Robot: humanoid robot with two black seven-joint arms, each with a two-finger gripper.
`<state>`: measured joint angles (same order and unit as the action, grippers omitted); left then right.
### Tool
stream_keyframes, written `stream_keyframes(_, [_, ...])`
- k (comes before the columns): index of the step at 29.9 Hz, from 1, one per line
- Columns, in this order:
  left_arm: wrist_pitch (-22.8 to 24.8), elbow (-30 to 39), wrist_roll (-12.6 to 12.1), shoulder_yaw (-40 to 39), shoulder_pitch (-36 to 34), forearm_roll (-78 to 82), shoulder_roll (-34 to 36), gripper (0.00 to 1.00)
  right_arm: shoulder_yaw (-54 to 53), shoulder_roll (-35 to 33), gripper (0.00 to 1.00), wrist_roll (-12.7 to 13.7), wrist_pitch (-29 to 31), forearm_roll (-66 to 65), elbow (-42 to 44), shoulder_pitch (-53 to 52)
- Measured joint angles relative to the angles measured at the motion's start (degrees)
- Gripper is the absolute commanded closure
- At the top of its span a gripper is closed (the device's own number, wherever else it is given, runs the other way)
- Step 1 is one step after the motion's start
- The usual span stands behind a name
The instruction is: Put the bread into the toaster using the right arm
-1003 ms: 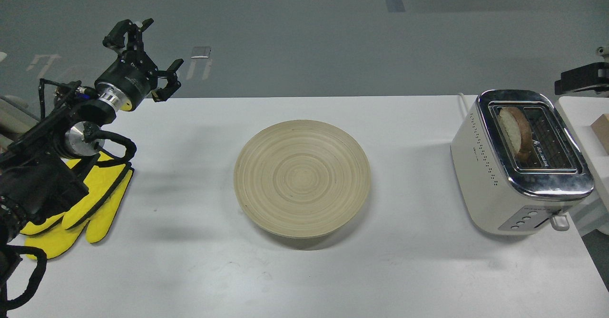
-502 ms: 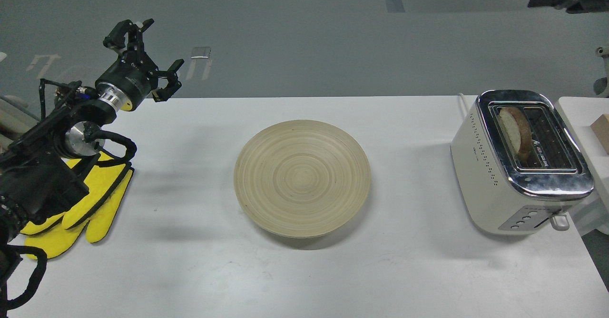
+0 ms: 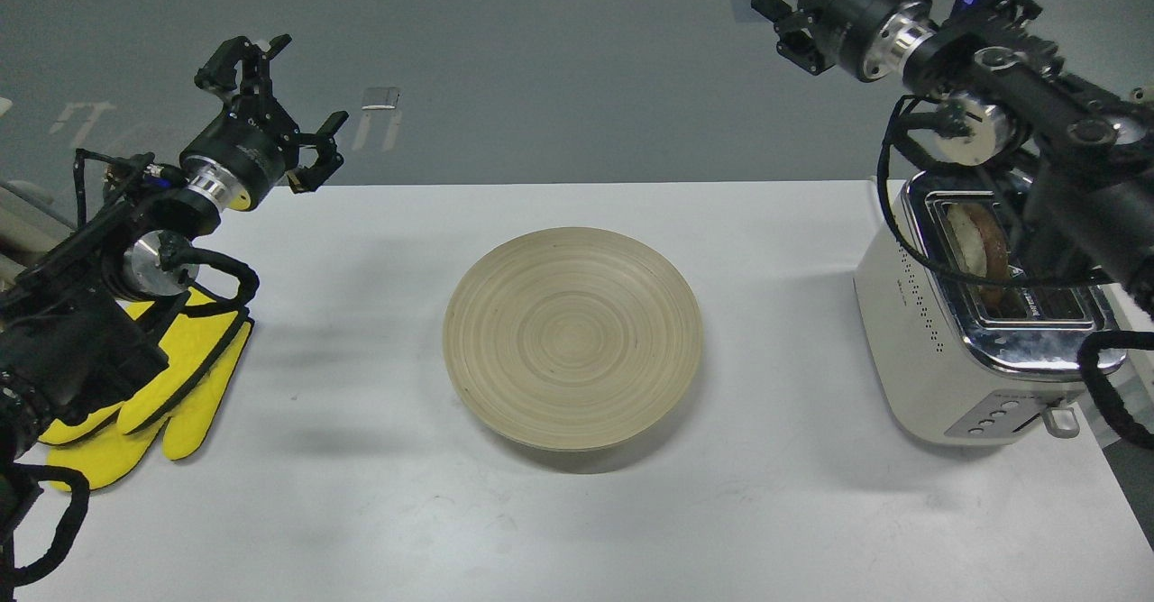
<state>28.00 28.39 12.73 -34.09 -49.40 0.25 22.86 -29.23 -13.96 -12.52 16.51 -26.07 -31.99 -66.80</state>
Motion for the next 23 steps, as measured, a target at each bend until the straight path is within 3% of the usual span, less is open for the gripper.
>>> stream_keyframes(4, [0.0,0.0,0.0,0.0,0.0,0.0,0.0,0.00,-0.9,4.7,0.03,-4.3,-0.1,0.1,3.7,1.5])
stream_keyframes(10, [0.0,0.0,-0.1,0.0,0.0,0.0,0.0,0.00,-2.8,8.4,0.02,-7.4,-0.2,0.2,5.8,4.9])
stream_keyframes(23, [0.0,0.0,0.0,0.0,0.0,0.0,0.0,0.00,-7.7,11.4,0.02,-8.1,-0.1,0.1,5.9,8.9])
